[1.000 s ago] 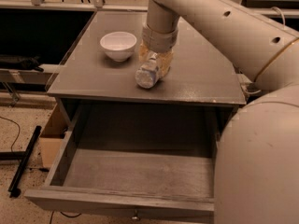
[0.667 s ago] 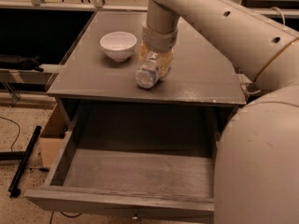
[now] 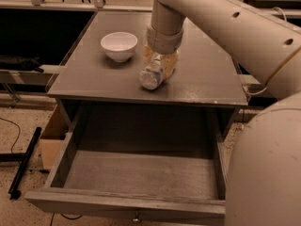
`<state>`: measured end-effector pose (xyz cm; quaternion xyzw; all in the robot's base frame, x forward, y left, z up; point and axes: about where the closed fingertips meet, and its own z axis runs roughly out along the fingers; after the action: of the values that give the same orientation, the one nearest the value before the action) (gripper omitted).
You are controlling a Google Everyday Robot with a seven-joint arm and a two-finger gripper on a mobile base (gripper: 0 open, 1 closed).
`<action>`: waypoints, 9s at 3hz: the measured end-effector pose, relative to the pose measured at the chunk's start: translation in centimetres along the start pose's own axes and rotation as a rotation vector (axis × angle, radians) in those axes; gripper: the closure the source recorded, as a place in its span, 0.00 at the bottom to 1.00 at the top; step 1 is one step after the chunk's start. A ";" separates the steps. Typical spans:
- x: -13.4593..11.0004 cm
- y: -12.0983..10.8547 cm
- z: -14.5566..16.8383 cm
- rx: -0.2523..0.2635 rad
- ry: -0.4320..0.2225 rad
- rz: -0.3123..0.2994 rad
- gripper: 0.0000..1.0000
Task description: Place blue plastic bottle into top drawer
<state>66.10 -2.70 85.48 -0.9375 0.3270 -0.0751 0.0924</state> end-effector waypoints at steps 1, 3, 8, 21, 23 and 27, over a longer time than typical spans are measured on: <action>0.2 2.4 -1.9 0.025 0.016 0.060 1.00; 3.8 4.6 -8.7 0.062 0.077 0.122 1.00; -2.9 13.7 -9.0 0.083 0.021 0.155 1.00; -23.3 23.2 3.3 -0.105 -0.248 0.037 1.00; -21.8 20.7 3.5 -0.119 -0.208 0.022 1.00; -18.9 16.0 6.2 -0.108 -0.161 0.038 1.00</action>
Offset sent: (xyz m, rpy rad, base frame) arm -0.0084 -0.0885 0.1074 0.0236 -0.0885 -0.1548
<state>43.12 -2.42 74.33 -0.9378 0.3397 0.0200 0.0692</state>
